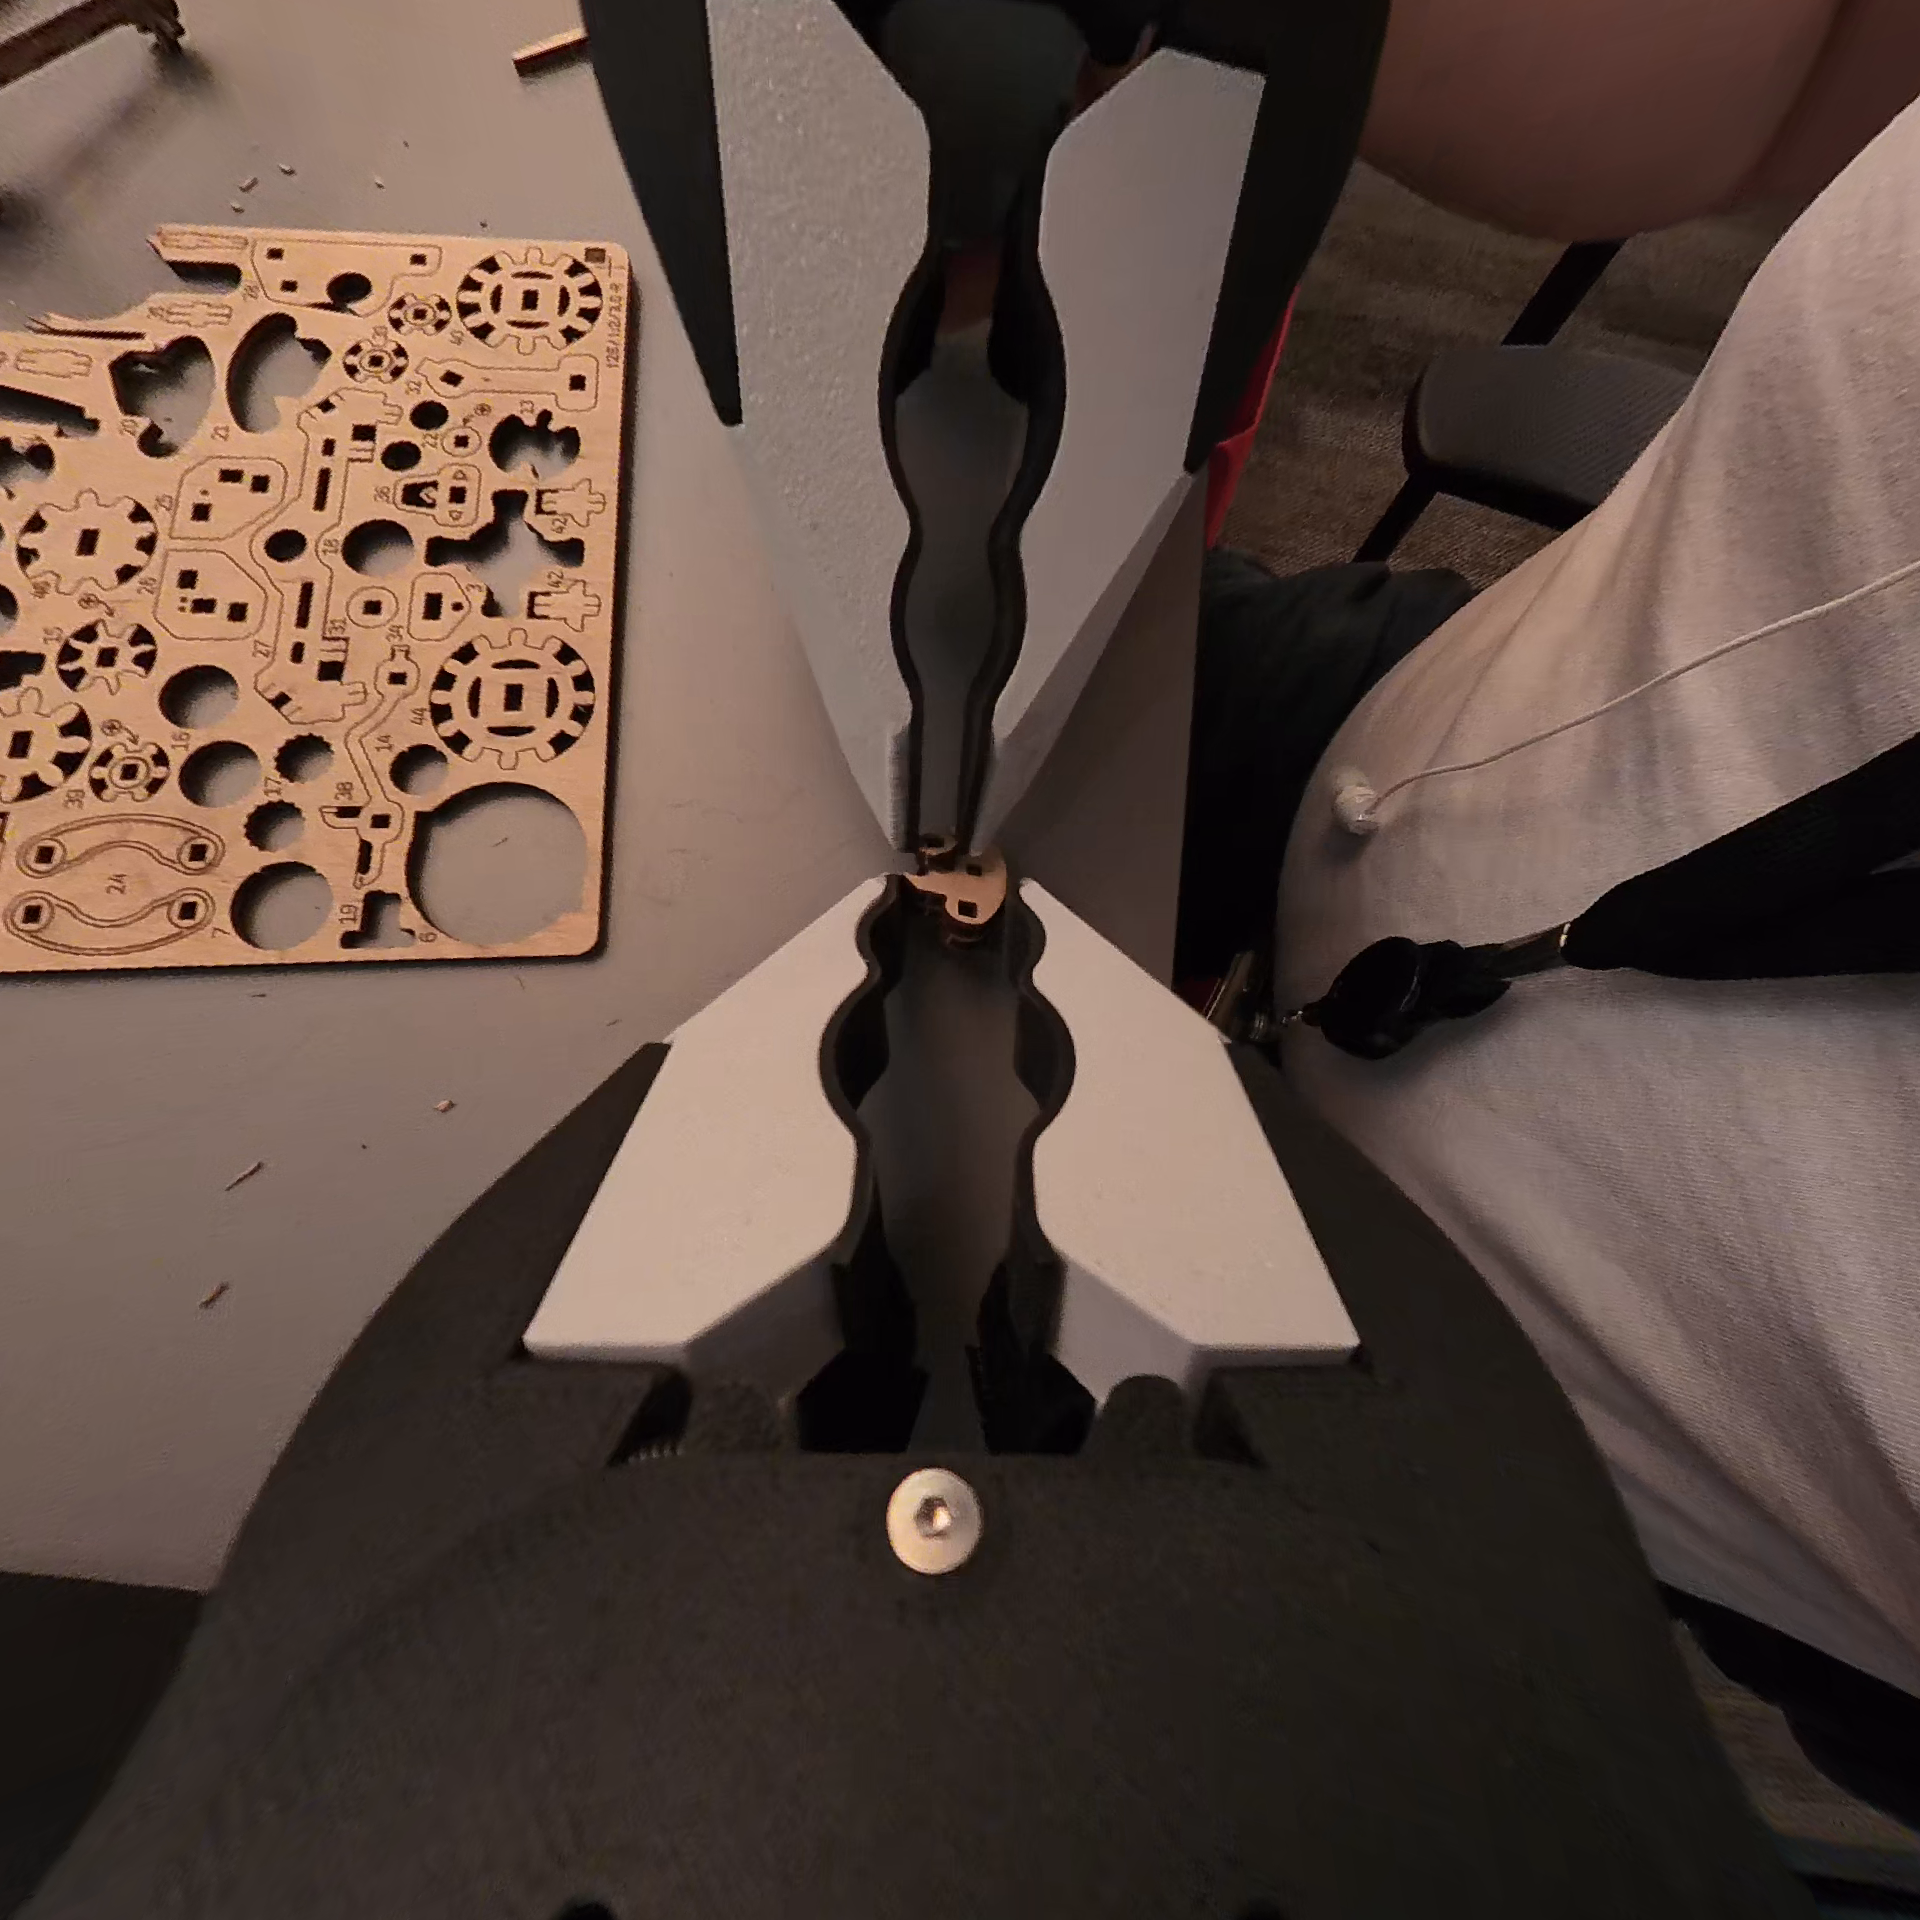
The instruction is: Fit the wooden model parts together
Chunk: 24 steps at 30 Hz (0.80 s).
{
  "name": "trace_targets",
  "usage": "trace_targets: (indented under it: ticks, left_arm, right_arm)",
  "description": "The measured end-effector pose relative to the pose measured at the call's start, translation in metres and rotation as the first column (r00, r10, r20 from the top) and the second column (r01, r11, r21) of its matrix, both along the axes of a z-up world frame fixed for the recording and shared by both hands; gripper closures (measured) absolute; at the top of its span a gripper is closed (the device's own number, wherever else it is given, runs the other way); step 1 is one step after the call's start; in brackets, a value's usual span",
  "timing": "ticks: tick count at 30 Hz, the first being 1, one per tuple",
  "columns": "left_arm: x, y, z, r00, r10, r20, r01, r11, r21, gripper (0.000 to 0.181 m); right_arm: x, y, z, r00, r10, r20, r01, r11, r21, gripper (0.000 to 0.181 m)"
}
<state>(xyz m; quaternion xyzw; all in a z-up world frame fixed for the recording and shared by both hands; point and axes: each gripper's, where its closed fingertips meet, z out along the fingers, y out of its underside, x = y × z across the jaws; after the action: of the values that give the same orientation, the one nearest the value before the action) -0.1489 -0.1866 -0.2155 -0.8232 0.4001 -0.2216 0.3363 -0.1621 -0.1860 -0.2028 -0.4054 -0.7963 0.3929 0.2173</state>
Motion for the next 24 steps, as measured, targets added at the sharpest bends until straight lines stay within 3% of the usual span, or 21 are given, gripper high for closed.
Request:
trace_targets:
  ticks: [9,14,24]
  left_arm:
    - [0.0,0.0,0.0,1.0,0.003,0.009,-0.003,1.0,-0.014,0.163]
    - [0.0,0.0,0.0,1.0,0.003,0.009,-0.003,1.0,-0.013,0.163]
    - [0.0,0.0,0.0,1.0,0.006,0.01,-0.006,1.0,-0.012,0.163]
  right_arm:
    - [0.002,0.004,0.006,1.0,-0.013,-0.025,0.012,0.999,-0.042,0.174]
    - [0.001,0.002,0.013,1.0,-0.001,-0.019,-0.002,0.988,-0.153,0.18]
    - [0.0,0.002,0.003,0.999,0.006,0.034,-0.001,0.989,-0.147,0.181]
